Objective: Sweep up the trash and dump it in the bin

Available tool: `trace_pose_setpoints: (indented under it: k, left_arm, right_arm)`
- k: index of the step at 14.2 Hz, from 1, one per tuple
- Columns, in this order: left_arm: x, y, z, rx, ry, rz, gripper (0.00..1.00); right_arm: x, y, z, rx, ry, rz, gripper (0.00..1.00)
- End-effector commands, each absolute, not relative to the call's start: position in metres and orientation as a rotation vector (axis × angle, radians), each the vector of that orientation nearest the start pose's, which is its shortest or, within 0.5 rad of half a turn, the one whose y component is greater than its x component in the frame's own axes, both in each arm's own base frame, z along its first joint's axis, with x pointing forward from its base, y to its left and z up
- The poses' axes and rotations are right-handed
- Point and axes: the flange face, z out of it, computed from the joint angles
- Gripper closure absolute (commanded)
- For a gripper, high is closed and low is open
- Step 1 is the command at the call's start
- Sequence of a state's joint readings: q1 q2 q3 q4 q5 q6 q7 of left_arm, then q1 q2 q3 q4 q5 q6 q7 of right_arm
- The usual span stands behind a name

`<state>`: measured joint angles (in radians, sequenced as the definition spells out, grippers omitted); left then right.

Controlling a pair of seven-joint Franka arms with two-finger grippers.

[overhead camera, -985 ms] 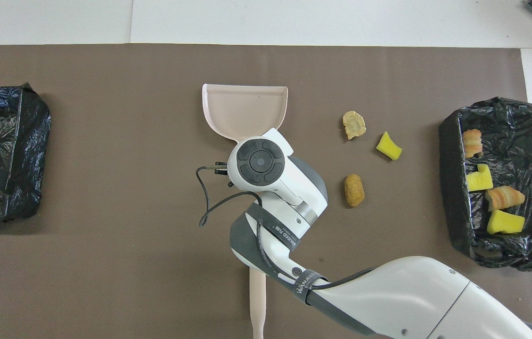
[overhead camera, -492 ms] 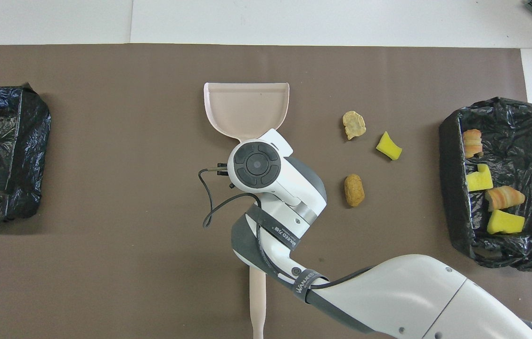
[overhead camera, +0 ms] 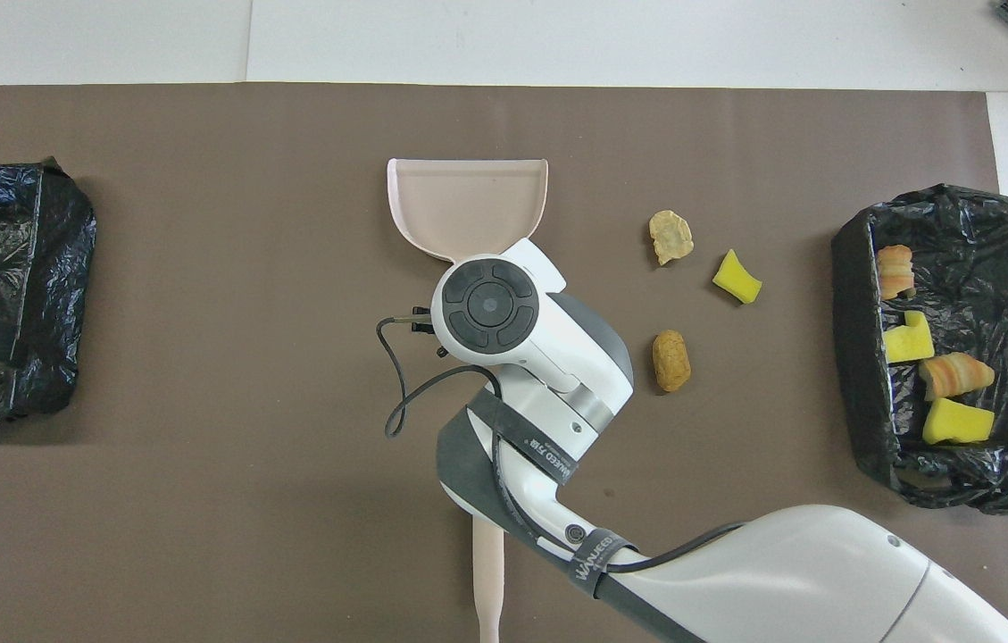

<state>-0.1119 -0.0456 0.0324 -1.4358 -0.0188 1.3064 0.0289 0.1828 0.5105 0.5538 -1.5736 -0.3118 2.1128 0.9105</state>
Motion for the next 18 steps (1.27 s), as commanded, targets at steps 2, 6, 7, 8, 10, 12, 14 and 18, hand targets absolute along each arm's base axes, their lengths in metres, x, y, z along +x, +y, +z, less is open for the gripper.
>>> trace_pose_setpoints:
  k: [2,6,7,8,10,12,14,18]
  left_arm:
    - [0.504,-0.041,0.691,-3.157,0.185,0.115,0.0]
    - [0.504,-0.041,0.691,-3.157,0.185,0.115,0.0]
    - [0.504,-0.041,0.691,-3.157,0.185,0.117,0.0]
    - [0.504,-0.041,0.691,-3.157,0.185,0.117,0.0]
    - [0.504,-0.041,0.691,-3.157,0.185,0.115,0.0]
    - [0.504,-0.045,0.692,-3.159,0.188,0.108,0.0]
    - [0.503,-0.057,0.691,-3.161,0.217,0.111,0.0]
    - [0.514,-0.136,0.661,-3.156,0.314,-0.058,0.0]
  right_arm:
    - [0.535,0.386,0.455,-3.059,0.254,-0.032,0.0]
    - [0.458,0.374,0.487,-3.108,0.311,0.127,0.0]
    - [0.433,0.372,0.484,-3.095,0.343,0.178,0.0]
    - [0.407,0.371,0.479,-3.082,0.359,0.221,0.0]
    - [0.363,0.37,0.471,-3.059,0.388,0.304,0.0]
    - [0.326,0.365,0.457,-3.01,0.41,0.383,0.0]
    - [0.286,0.372,0.443,-3.015,0.33,0.423,0.0]
    - [0.238,0.379,0.402,-3.078,0.207,0.409,0.0]
